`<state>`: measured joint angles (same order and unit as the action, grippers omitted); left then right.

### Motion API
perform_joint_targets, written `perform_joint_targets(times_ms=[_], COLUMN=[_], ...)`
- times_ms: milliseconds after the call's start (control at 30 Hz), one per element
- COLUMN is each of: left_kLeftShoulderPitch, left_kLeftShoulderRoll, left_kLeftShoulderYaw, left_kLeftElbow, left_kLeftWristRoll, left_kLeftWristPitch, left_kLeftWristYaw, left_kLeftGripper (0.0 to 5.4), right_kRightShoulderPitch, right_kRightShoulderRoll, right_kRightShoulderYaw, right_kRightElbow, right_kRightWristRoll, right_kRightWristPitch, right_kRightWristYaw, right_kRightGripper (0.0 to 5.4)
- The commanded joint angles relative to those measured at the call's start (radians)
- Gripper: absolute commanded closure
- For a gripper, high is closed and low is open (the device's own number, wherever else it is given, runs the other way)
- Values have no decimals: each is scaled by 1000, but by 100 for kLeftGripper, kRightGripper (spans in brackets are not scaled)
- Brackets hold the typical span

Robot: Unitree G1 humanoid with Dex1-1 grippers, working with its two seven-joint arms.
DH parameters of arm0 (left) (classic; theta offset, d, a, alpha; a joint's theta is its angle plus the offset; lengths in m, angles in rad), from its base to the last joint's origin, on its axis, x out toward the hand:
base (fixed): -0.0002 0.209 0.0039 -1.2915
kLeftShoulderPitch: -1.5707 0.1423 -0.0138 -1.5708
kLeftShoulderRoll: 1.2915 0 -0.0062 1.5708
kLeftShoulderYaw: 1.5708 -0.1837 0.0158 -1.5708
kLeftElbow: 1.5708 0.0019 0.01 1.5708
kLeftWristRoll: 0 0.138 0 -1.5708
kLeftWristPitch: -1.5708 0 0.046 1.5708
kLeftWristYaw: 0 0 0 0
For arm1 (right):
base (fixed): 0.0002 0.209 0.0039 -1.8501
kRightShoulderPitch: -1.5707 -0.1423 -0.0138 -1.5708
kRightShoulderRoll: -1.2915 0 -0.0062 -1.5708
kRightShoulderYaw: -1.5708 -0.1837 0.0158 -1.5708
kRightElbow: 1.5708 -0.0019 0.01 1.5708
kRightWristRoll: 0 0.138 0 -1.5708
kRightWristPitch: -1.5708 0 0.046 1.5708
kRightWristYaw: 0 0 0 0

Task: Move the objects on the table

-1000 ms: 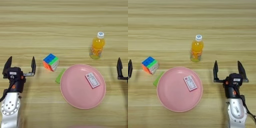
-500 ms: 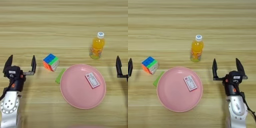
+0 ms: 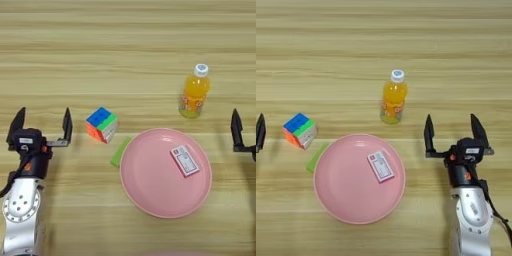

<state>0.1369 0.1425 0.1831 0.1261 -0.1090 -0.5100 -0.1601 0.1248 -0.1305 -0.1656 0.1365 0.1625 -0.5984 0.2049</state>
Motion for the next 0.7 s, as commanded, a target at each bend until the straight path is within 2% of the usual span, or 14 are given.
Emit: perform_joint_targets(times_ms=[33,700], left_kLeftShoulderPitch=[-9,2], left_kLeftShoulderRoll=[6,8], left_kLeftShoulderYaw=[0,-11], left_kLeftElbow=[7,-19], left_kLeftWristRoll=[9,6], left_kLeftWristPitch=[-3,12], left_kLeftWristYaw=[5,-9], left_kLeftGripper=[2,2], right_kRightShoulderPitch=[-11,-5], right_kRightShoulderRoll=[-6,-11], right_kRightShoulderYaw=[-7,-13], right_kRightElbow=[11,-11], right_kRightWristRoll=[3,26], right_kRightWristPitch=[3,28], right_kRightWristYaw=[0,6], right_kRightGripper=[0,0])
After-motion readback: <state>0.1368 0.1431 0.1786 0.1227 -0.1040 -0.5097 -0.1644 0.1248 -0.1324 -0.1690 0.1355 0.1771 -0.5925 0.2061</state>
